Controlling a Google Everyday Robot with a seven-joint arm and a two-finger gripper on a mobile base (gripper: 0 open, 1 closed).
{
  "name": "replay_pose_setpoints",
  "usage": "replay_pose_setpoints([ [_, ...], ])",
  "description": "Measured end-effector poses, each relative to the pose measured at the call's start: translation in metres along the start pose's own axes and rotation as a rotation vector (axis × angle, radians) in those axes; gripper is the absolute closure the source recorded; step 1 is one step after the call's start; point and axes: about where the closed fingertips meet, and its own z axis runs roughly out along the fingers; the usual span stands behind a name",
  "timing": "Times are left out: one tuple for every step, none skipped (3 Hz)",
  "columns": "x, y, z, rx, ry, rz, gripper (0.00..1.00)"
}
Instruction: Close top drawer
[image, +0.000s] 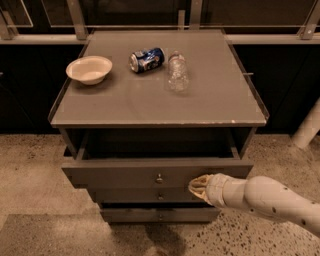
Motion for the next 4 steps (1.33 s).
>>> replay_pose_setpoints([
  [0.000, 0.000, 0.000, 0.000, 0.000, 0.000, 1.00],
  [-0.006, -0.015, 0.009, 0.039, 0.001, -0.038, 1.00],
  [-0.012, -0.032, 0.016, 0.073, 0.000, -0.085, 1.00],
  [-0.018, -0.046, 0.022, 0.108, 0.000, -0.115, 1.00],
])
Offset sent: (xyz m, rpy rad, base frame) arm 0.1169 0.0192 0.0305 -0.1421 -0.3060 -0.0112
